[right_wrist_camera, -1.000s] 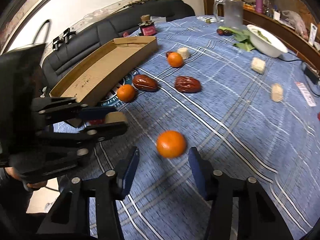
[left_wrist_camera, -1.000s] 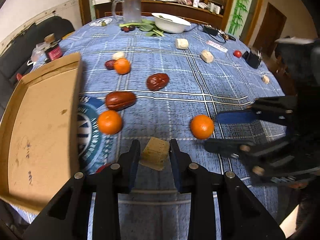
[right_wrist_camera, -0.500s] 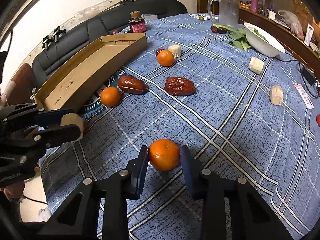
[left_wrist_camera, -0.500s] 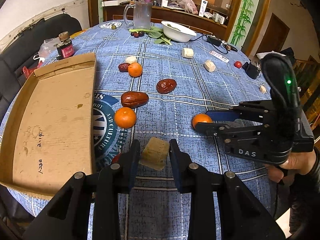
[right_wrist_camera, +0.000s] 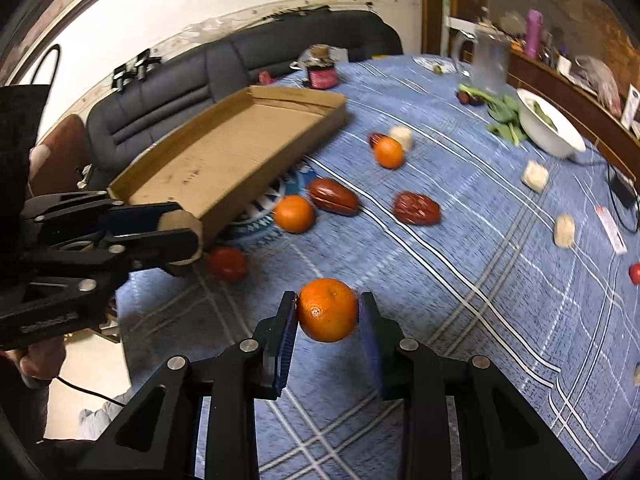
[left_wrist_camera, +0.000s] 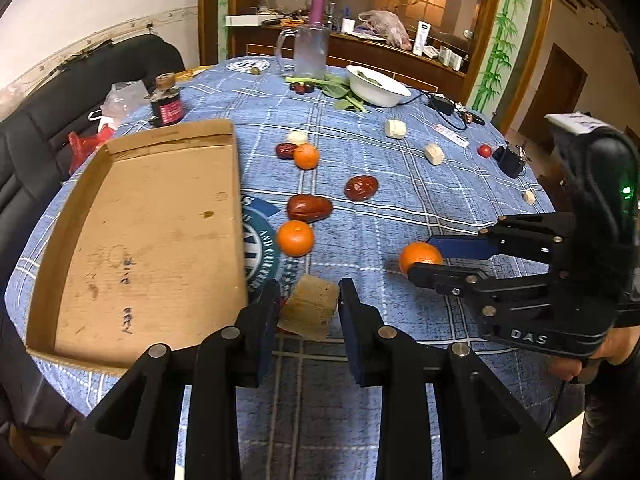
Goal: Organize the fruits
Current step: 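Carry the cream cube in the left tool and the orange in the right tool over the cardboard tray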
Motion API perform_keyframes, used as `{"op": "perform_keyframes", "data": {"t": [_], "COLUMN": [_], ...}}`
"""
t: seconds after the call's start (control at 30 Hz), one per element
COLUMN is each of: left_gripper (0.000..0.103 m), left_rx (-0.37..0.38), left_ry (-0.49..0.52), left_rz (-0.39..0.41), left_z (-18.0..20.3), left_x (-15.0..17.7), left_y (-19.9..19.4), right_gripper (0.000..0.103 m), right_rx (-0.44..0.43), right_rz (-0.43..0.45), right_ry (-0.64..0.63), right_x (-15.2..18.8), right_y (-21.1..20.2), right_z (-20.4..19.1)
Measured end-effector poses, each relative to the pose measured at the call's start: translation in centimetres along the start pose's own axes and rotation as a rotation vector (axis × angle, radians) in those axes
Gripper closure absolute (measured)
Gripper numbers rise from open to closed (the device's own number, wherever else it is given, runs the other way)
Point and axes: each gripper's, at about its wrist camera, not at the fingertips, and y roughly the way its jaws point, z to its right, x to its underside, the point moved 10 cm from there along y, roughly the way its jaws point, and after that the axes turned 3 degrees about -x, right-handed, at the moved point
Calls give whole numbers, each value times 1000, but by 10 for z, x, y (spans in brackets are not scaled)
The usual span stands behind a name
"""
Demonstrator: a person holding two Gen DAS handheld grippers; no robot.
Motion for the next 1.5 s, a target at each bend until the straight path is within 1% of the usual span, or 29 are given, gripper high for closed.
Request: {"op": "perform_keyframes", "data": {"t": [0.33,0.5,0.77,0.9,1.17,1.5], "left_gripper": [76,76,76,76,76,76], "left_rx": [-40,-63,-112,-137,-173,-165], "left_ry": [-53,-86,-146,-176,-211,-213], "left_rz": [16,23,36,37,13,-46], "left_z": [-36,-57,-101,-125,-160,-168], "left_x": [7,7,8,8,10,22], "left_y": [-8,-12,-17,-16,-4,22], "right_gripper": [72,72,72,72,73,73], "right_rx": [-50,-92,-154,-193,-245,-260], "right_rz": [15,27,42,41,8,-71], "right_ry": [-37,-55,-103,-104,-136,-147], "right_x": [-18,-31,-52,-62,-73,-64], "right_y": [5,10,24,36,70,110], "right_z": [-34,-55,-94,-112,-144,-156]}}
